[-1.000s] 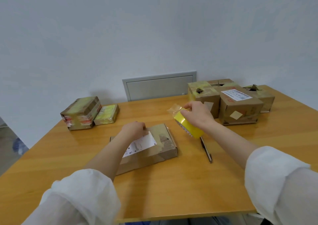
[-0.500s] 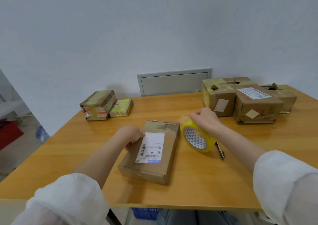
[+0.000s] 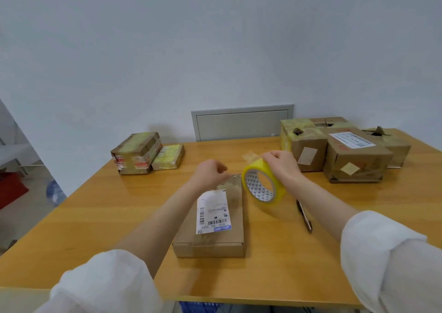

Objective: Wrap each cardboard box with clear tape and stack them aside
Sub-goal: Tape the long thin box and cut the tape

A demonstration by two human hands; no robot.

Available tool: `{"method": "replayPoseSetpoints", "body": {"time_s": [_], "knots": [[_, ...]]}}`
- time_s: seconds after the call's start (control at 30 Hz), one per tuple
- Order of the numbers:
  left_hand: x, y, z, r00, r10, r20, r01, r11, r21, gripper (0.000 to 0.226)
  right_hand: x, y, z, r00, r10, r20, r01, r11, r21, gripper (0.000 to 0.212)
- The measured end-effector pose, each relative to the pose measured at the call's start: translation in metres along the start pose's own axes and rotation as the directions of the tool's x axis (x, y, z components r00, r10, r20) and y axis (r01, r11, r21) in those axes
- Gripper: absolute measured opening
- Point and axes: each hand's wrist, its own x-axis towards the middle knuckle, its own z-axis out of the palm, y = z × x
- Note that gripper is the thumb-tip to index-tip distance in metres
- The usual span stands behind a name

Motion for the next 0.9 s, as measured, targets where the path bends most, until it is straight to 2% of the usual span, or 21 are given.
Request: {"method": "replayPoseSetpoints", "body": {"time_s": [0.07, 0.13, 0.17, 0.23, 0.3, 0.37, 0.4, 0.43, 0.47, 0.5, 0.53, 0.57, 0.6, 0.73, 0.8, 0.83, 0.9], "knots": [[0.000, 0.018, 0.011, 1.000, 0.010, 0.006, -0.007, 0.928, -0.373, 0.035, -0.001, 0.000, -0.007, 1.000, -0.026, -0.010, 0.026, 0.998, 0.063, 0.034], [0.000, 0.032, 0.017, 0.999, -0.026, 0.045, 0.048, 0.791, -0.609, 0.038, -0.002, 0.000, -0.013, 0.999, -0.050, 0.006, 0.050, 0.996, 0.074, 0.027], [0.002, 0.038, 0.018, 0.997, -0.037, 0.069, 0.073, 0.748, -0.659, 0.041, -0.002, 0.000, -0.014, 0.997, -0.073, 0.020, 0.071, 0.995, 0.069, 0.024], [0.006, 0.048, 0.023, 0.998, -0.044, 0.054, 0.068, 0.752, -0.656, 0.038, -0.002, -0.001, -0.014, 0.992, -0.116, 0.049, 0.112, 0.991, 0.077, 0.021], [0.011, 0.055, 0.028, 0.996, -0.081, -0.042, 0.028, 0.714, -0.700, 0.020, -0.001, 0.000, -0.013, 0.990, -0.132, 0.044, 0.127, 0.986, 0.106, 0.020], [0.015, 0.057, 0.032, 0.982, -0.131, -0.138, -0.006, 0.703, -0.712, 0.008, -0.001, 0.004, -0.015, 0.996, -0.088, 0.021, 0.085, 0.988, 0.130, 0.029], [0.018, 0.056, 0.033, 0.972, -0.159, -0.175, -0.006, 0.724, -0.689, 0.009, -0.001, 0.010, -0.018, 0.998, -0.059, 0.006, 0.059, 0.996, 0.068, 0.035], [0.021, 0.054, 0.033, 0.962, -0.187, -0.198, 0.007, 0.745, -0.667, 0.012, 0.000, 0.018, -0.021, 0.999, -0.038, -0.001, 0.038, 0.995, -0.097, 0.038], [0.022, 0.053, 0.032, 0.954, -0.210, -0.214, 0.020, 0.759, -0.651, 0.013, -0.001, 0.029, -0.025, 1.000, -0.010, 0.007, 0.012, 0.940, -0.340, 0.037], [0.022, 0.051, 0.031, 0.949, -0.226, -0.221, 0.031, 0.761, -0.648, 0.014, -0.003, 0.041, -0.027, 0.998, 0.046, 0.032, -0.020, 0.823, -0.567, 0.035], [0.022, 0.051, 0.030, 0.946, -0.236, -0.223, 0.035, 0.757, -0.652, 0.015, -0.008, 0.052, -0.028, 0.990, 0.128, 0.058, -0.048, 0.695, -0.717, 0.037], [0.023, 0.051, 0.031, 0.944, -0.240, -0.225, 0.038, 0.759, -0.650, 0.016, -0.012, 0.062, -0.027, 0.975, 0.206, 0.084, -0.061, 0.612, -0.788, 0.041], [0.022, 0.052, 0.031, 0.941, -0.242, -0.236, 0.038, 0.770, -0.637, 0.017, -0.015, 0.070, -0.025, 0.962, 0.253, 0.102, -0.068, 0.584, -0.809, 0.044], [0.017, 0.054, 0.035, 0.931, -0.254, -0.263, 0.040, 0.786, -0.617, 0.020, -0.016, 0.083, -0.034, 0.960, 0.271, 0.075, -0.100, 0.580, -0.809, 0.050], [0.016, 0.054, 0.034, 0.923, -0.267, -0.277, 0.044, 0.789, -0.613, 0.020, -0.013, 0.078, -0.044, 0.973, 0.229, 0.031, -0.112, 0.584, -0.804, 0.041], [0.016, 0.054, 0.033, 0.920, -0.268, -0.285, 0.043, 0.793, -0.608, 0.020, -0.011, 0.072, -0.048, 0.987, 0.159, 0.002, -0.102, 0.647, -0.755, 0.036], [0.016, 0.055, 0.030, 0.922, -0.256, -0.290, 0.033, 0.799, -0.600, 0.020, -0.008, 0.051, -0.049, 1.000, 0.003, -0.006, -0.005, 0.874, -0.485, 0.041]]}}
